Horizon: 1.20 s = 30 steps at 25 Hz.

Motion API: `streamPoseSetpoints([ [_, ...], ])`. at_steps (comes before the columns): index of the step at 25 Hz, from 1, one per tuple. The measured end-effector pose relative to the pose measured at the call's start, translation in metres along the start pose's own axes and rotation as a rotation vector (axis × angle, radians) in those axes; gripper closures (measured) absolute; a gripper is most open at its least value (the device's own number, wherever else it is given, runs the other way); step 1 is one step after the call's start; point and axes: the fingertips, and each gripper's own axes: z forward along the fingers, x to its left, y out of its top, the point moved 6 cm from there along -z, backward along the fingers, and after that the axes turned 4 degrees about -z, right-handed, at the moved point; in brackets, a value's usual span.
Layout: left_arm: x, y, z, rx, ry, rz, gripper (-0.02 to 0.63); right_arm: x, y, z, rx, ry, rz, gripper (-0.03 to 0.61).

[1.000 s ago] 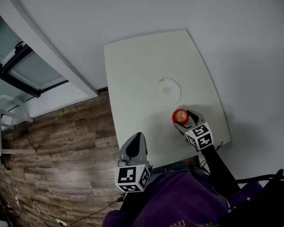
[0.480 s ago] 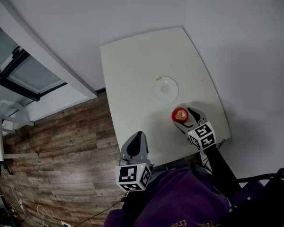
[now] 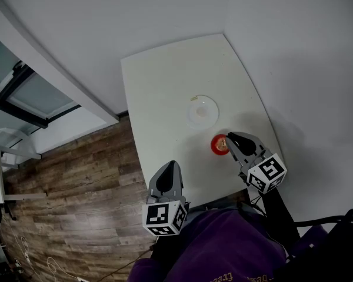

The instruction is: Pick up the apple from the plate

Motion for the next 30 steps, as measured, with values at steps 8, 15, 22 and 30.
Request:
streamPoseSetpoints([
  [8,-0.009,0.001,0.009,0.006,-0.035,0.009,0.607,-0.010,0.012,0.000,0.034,-0.021,-0.030,0.568],
  [15,-0.011,0.003,0.013,0.001,-0.039,0.011,0.607,-0.012,0.011,0.000,0.066,-0.011,-0.073,0.568],
  [22,-0.010,0.003,0.011,0.000,-0.034,0.009,0.607,-0.011,0.013,0.002,0.086,-0.015,-0.100,0.568],
  [30,-0.008,0.004,0.010,0.000,-0.033,0.006,0.607,-0.010,0.013,0.003,0.096,-0.009,-0.097,0.568],
])
